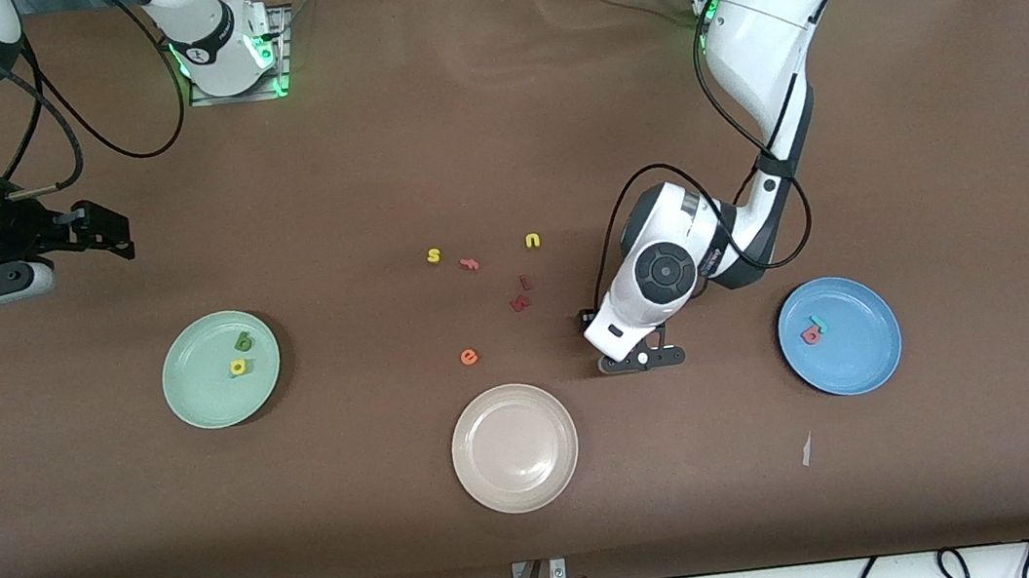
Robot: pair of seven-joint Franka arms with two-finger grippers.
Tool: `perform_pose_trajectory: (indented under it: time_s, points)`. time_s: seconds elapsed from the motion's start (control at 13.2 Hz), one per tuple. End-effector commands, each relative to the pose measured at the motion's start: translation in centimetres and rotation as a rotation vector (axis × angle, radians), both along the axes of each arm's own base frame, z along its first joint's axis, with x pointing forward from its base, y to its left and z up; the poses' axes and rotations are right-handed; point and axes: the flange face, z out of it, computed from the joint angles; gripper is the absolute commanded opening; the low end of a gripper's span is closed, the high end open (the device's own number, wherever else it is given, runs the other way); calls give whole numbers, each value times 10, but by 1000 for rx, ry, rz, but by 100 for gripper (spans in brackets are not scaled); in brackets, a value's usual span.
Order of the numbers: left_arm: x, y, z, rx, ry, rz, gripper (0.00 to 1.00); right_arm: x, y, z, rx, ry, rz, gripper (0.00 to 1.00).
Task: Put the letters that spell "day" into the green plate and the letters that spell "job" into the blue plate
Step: 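Reach and grasp the blue letter o with the left gripper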
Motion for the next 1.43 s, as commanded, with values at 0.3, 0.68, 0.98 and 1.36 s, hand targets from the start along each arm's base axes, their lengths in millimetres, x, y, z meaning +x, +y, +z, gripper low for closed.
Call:
perform_pose_trajectory:
  time_s: [0.3, 0.68, 0.98, 1.36]
  points:
    - [-2, -1, 0, 3, -3, -4, 32, 4, -1, 6, 2, -25, -12, 100]
    - [-1, 2, 0, 18, -9, -21, 10, 4, -5, 6, 1, -27, -17, 100]
    - [27, 57, 37, 64, 0, -149, 12, 4, -6, 5, 1, -25, -18, 100]
    - [61, 182, 71, 33, 29, -348, 16, 4, -7, 7, 1, -27, -17, 100]
